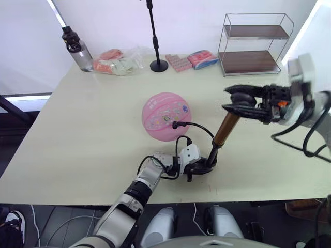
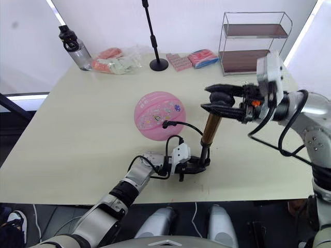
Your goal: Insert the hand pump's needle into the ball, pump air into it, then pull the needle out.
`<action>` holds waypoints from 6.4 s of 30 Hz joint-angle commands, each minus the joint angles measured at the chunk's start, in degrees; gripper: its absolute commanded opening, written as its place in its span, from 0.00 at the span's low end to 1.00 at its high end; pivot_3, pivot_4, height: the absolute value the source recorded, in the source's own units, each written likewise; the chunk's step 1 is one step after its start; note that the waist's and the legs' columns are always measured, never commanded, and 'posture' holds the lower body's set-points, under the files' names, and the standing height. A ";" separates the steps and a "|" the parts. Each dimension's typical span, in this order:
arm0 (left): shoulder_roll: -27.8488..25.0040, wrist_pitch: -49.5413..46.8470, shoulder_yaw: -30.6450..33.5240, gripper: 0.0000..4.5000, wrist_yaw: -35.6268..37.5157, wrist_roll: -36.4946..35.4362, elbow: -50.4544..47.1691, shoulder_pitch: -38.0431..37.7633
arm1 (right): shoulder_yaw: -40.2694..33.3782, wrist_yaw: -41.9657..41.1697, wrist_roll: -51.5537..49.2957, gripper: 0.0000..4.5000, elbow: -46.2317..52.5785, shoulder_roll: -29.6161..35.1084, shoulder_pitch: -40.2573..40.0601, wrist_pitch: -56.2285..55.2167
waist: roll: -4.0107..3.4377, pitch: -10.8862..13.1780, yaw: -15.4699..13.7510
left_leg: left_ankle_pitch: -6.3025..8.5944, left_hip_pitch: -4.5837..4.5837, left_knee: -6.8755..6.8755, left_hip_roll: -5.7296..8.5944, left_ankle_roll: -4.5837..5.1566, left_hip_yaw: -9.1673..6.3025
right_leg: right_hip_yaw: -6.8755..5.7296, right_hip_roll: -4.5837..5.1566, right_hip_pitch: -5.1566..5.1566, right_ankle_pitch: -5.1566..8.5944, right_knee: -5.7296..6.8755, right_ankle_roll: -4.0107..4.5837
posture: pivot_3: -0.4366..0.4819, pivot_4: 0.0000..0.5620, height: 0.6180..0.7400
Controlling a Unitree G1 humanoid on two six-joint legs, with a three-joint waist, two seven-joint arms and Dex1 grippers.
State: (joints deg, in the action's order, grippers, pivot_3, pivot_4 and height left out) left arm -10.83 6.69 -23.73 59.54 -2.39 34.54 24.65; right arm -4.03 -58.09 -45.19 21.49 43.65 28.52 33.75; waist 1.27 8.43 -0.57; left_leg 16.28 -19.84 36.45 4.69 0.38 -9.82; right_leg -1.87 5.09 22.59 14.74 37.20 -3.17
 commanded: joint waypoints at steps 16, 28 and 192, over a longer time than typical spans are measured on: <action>-3.33 -4.61 -0.36 0.25 -2.72 3.89 6.67 -3.59 | 15.88 -1.24 23.52 0.37 -13.44 -9.50 -15.12 -23.25 | 0.13 -0.68 0.15 | 0.00 0.28 0.00 -0.18 -0.01 0.00 | 0.23 -0.16 -0.21 -0.10 0.01 -0.14 | 0.48 0.27 1.00; -3.24 -4.43 -0.53 0.25 -2.47 3.77 6.97 -3.33 | 2.99 -1.16 5.33 0.37 -2.47 -4.29 -1.28 -7.40 | -0.32 -0.25 0.00 | -0.01 -0.03 0.01 -0.22 -0.01 0.02 | 0.22 -0.27 -0.03 -0.37 -0.25 0.29 | 0.48 0.27 1.00; -3.02 -1.30 -1.67 0.25 -2.48 4.66 10.66 -2.68 | -6.00 -2.56 -3.30 0.37 -2.42 3.39 5.41 0.02 | -0.38 0.21 1.59 | -0.26 -1.12 0.71 -5.89 -0.38 6.12 | 4.88 -4.79 -0.90 0.12 -0.51 1.12 | 0.48 0.27 1.00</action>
State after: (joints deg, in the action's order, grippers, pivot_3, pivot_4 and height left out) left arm -10.64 9.35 -24.35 58.41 -2.39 36.93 25.51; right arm -4.15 -61.05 -44.01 17.46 44.99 30.03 31.69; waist 0.89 8.64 1.02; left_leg 16.02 -20.97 37.16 -1.20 0.00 -3.69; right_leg 3.12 0.24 21.71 14.86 36.69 -2.06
